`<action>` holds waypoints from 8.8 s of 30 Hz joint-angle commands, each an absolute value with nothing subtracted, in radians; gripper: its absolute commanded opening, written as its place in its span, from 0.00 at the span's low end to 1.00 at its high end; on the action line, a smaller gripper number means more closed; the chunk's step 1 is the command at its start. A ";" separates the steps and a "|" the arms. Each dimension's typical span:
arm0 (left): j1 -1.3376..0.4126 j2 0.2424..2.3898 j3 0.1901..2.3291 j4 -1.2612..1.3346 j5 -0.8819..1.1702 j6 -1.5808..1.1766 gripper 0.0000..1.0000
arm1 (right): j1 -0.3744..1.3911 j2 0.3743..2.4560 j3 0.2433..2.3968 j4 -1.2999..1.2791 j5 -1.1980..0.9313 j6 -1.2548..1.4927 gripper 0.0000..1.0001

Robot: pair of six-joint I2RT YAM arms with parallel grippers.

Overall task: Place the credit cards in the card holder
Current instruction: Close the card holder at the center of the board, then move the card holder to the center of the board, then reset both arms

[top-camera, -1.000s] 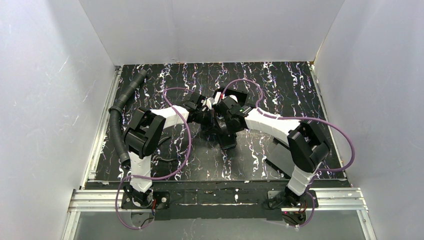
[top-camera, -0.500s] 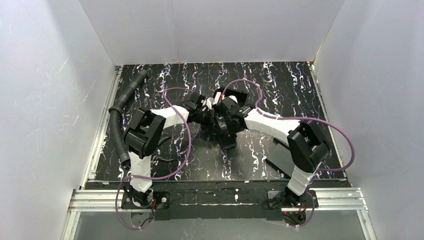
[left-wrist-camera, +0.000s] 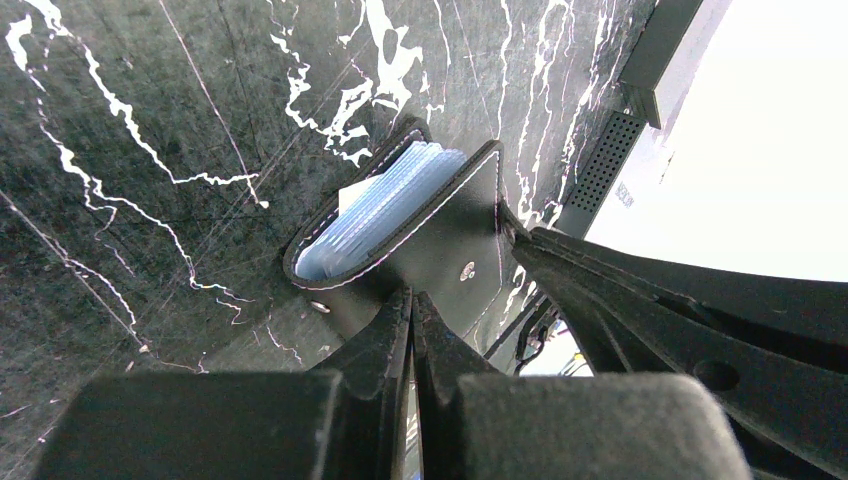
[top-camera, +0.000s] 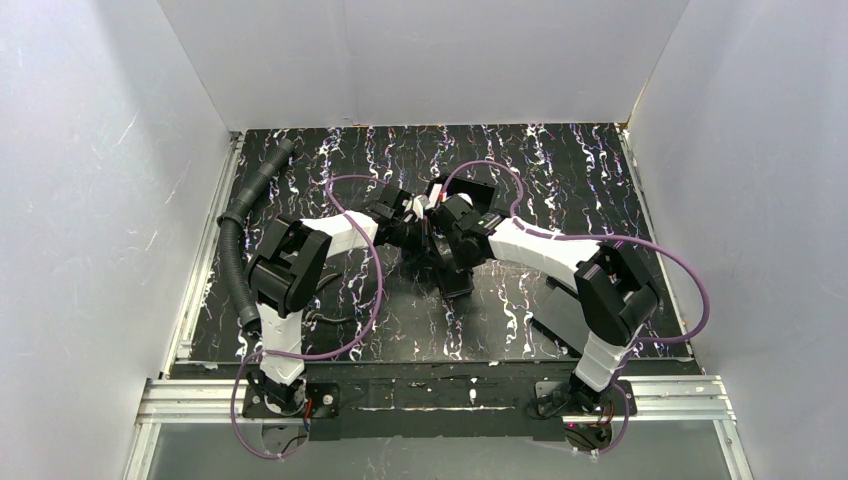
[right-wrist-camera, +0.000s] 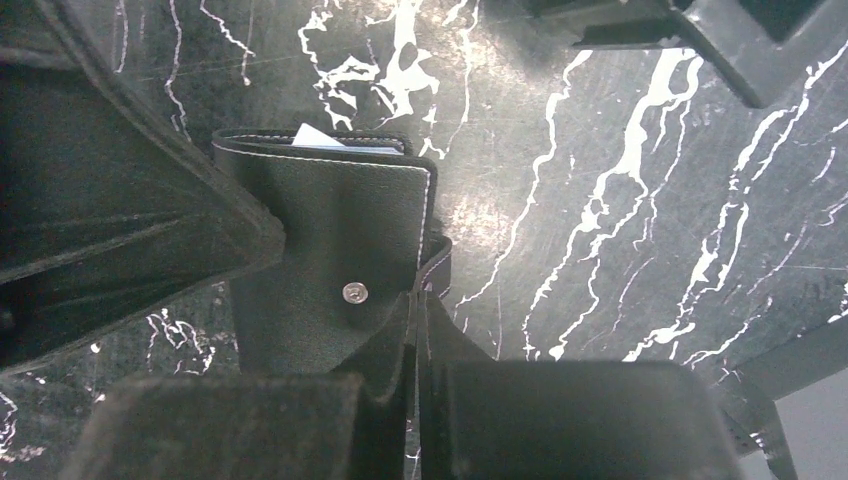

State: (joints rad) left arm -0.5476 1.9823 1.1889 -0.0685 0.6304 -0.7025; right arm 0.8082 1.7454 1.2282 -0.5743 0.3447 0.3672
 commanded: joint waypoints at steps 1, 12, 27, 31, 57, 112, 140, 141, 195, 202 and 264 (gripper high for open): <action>-0.583 2.048 1.167 -0.166 0.545 -0.658 0.00 | 0.802 1.681 1.207 -0.534 0.261 0.368 0.01; -0.586 2.039 1.163 -0.167 0.547 -0.657 0.00 | 0.667 1.564 1.042 -0.337 -0.081 0.453 0.01; -0.588 2.039 1.174 -0.190 0.539 -0.638 0.00 | 0.476 1.486 0.854 -0.056 -0.427 0.543 0.01; -0.589 2.042 1.177 -0.191 0.541 -0.637 0.00 | 0.471 1.510 0.832 0.023 -0.493 0.574 0.01; -0.597 2.046 1.177 -0.193 0.541 -0.636 0.00 | 0.469 1.634 0.778 0.130 -0.572 0.581 0.01; -0.603 2.051 1.177 -0.196 0.538 -0.636 0.00 | 0.483 1.816 0.917 -0.196 -0.588 0.216 0.01; -0.606 2.047 1.170 -0.194 0.541 -0.640 0.00 | 0.712 1.992 1.059 -0.430 -0.124 0.266 0.01; -0.606 2.043 1.172 -0.200 0.537 -0.638 0.00 | 0.707 1.976 1.058 -0.423 -0.131 0.275 0.01; -0.473 1.257 1.009 -0.416 0.636 -0.599 0.81 | 0.705 1.191 0.800 -0.636 -0.028 0.511 0.70; -0.552 1.609 1.096 -0.227 0.575 -0.576 0.75 | 0.623 1.214 0.680 -0.325 -0.222 0.687 0.80; -0.709 0.836 1.694 -0.499 -0.238 -0.051 0.98 | 0.431 0.934 1.837 -0.732 0.490 0.116 0.98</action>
